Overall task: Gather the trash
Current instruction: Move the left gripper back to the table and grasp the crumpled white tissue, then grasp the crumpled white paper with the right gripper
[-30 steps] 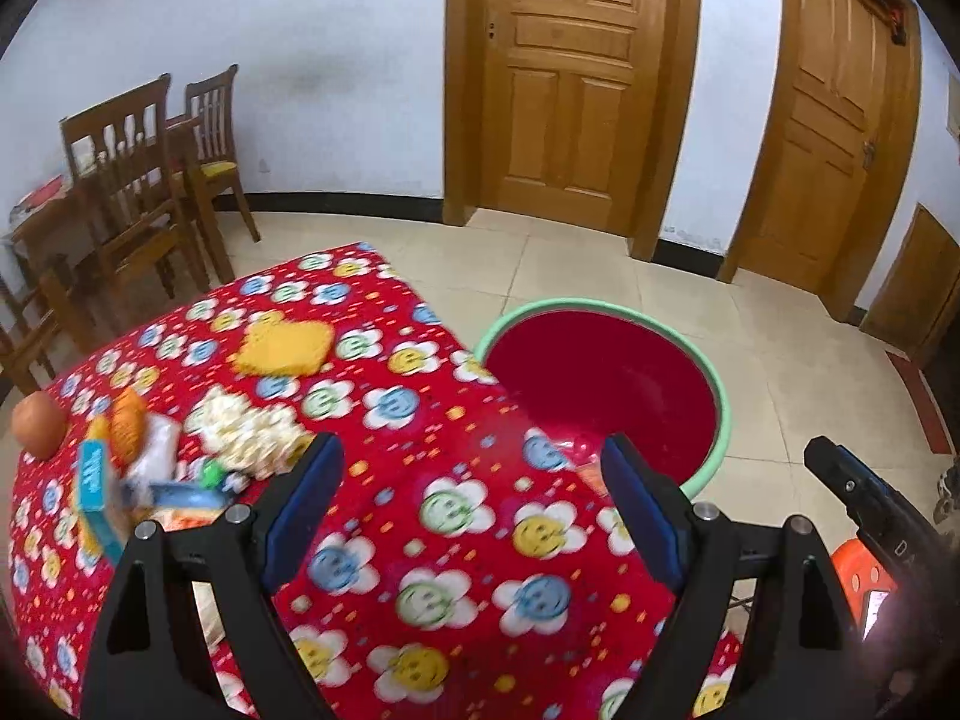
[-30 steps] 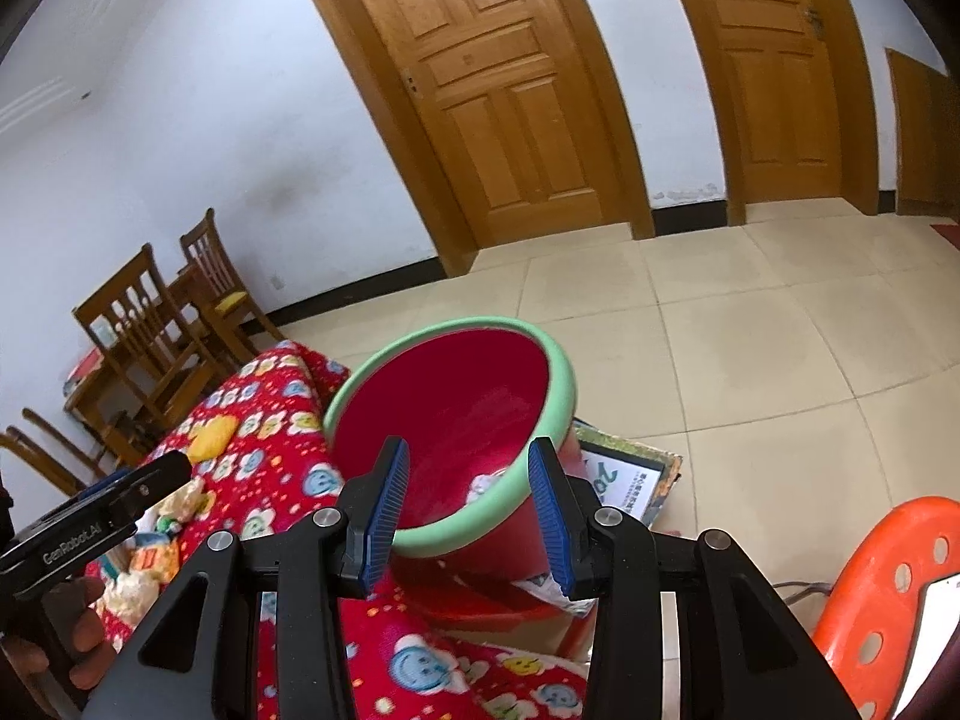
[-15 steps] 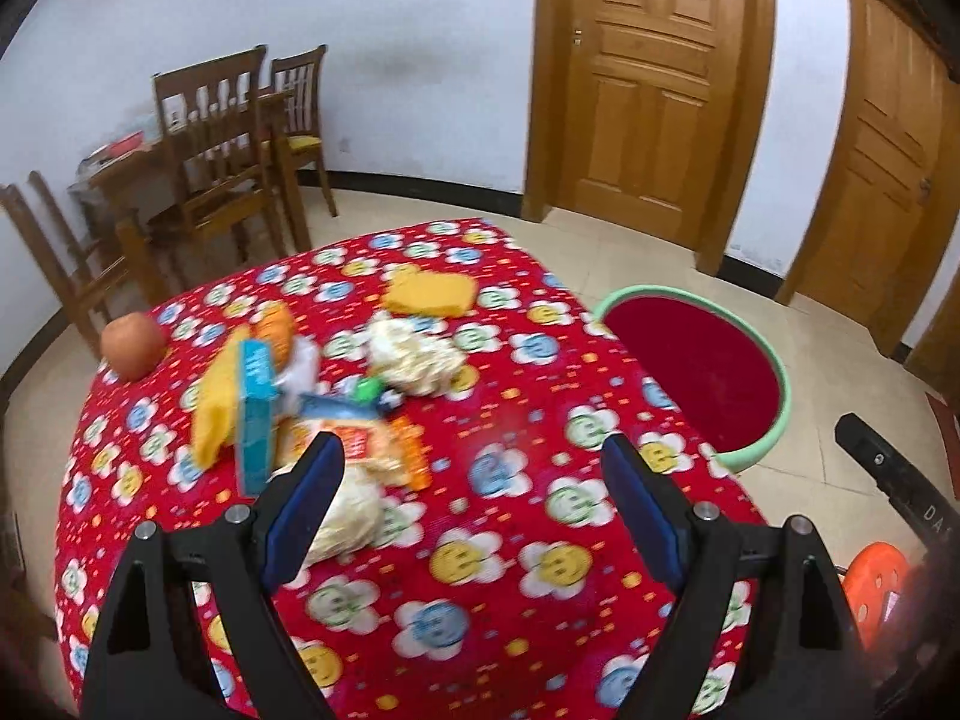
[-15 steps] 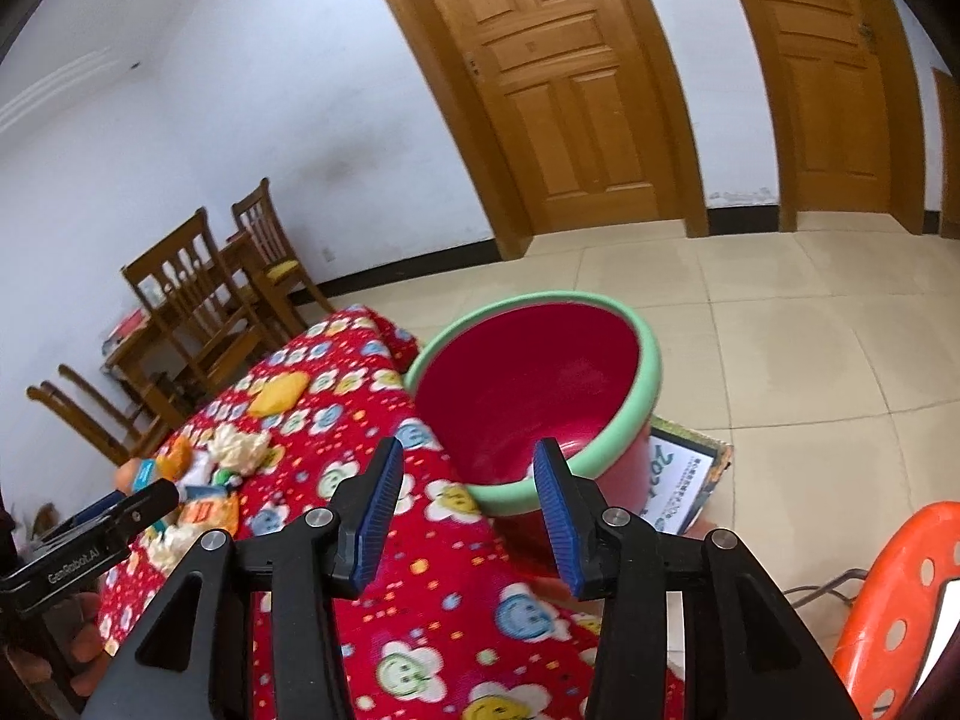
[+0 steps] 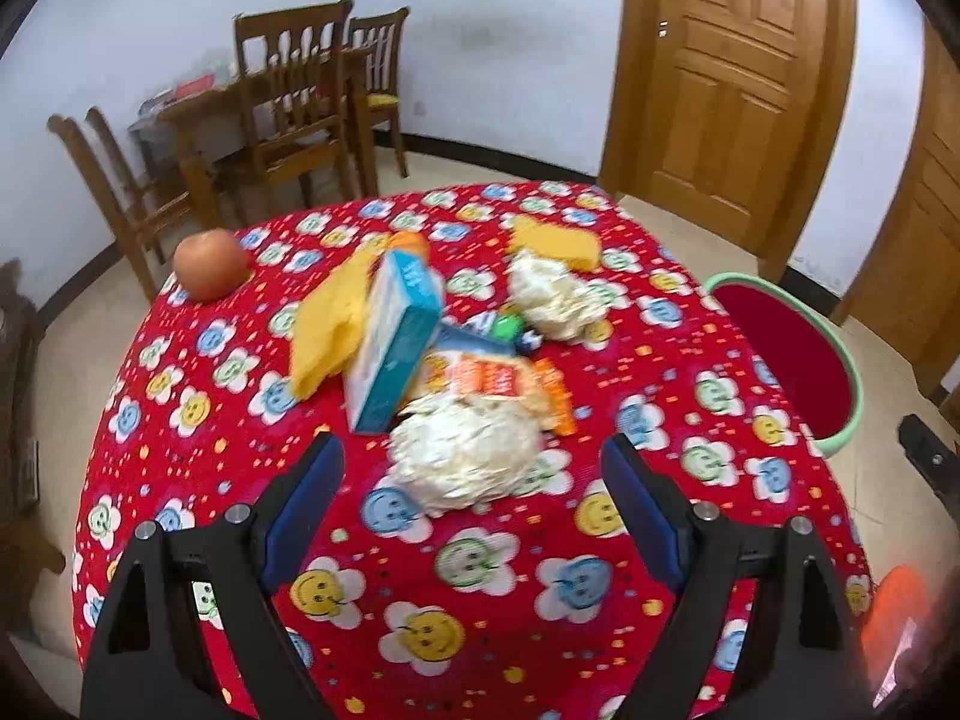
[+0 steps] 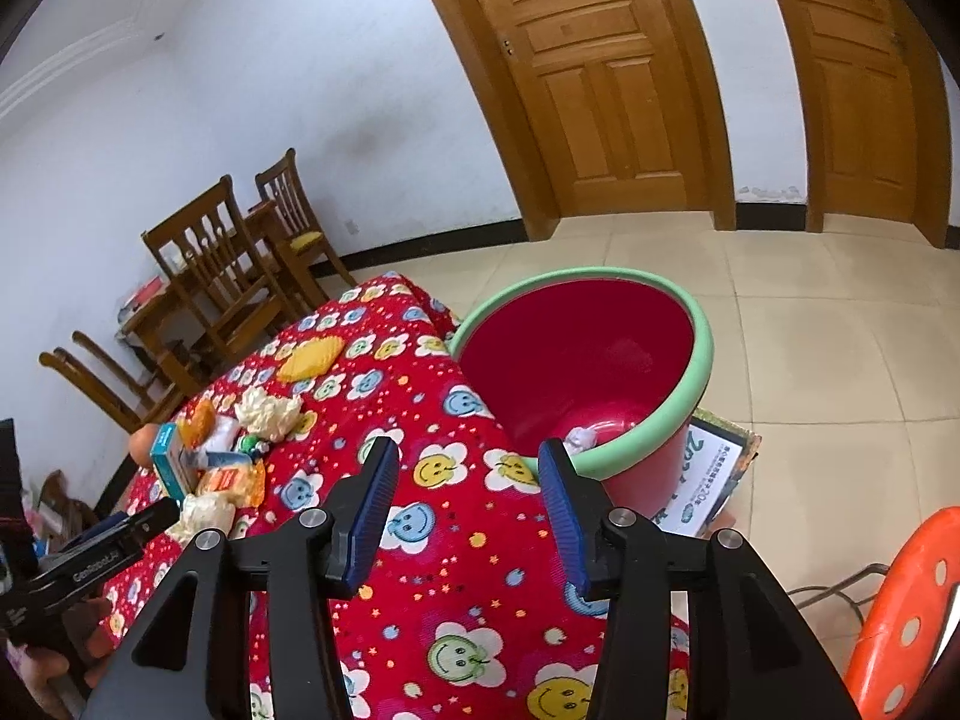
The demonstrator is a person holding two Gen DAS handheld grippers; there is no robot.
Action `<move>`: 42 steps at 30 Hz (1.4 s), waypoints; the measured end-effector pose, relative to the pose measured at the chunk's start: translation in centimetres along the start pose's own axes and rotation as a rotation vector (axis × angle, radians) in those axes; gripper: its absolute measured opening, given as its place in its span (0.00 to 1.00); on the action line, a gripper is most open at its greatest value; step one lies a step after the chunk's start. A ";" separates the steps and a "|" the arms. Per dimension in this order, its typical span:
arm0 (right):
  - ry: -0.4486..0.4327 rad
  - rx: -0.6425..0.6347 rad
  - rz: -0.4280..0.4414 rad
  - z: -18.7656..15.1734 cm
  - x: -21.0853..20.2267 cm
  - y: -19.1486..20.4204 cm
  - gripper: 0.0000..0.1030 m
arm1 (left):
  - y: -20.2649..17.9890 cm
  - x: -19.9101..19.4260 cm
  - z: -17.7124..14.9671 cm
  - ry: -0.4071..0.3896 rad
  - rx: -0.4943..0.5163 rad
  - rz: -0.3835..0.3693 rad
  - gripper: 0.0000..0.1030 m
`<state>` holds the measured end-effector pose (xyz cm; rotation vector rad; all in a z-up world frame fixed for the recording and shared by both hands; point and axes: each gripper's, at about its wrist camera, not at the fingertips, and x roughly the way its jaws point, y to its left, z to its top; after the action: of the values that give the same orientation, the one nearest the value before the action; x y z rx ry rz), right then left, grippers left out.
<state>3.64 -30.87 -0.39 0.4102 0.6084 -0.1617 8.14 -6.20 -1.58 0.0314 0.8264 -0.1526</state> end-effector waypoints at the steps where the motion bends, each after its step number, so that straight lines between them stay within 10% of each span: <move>1: 0.004 -0.001 0.001 0.0 0.1 0.1 0.48 | 0.4 0.4 -0.1 0.010 -0.009 0.008 0.84; 13: 0.025 -0.020 0.004 -0.2 0.8 0.9 0.48 | 0.9 4.0 -0.9 0.076 -0.056 -0.032 0.83; 18: 0.034 -0.020 0.006 -0.3 1.2 1.0 0.48 | 1.0 4.4 -1.1 0.085 -0.052 -0.068 0.58; 42: 0.111 -0.170 0.156 0.9 5.6 10.3 0.58 | 7.1 -2.5 2.5 -0.108 -0.114 -0.013 0.54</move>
<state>11.40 -22.01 0.34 0.3019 0.6913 0.0618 9.38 0.87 1.74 -0.0888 0.7263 -0.1179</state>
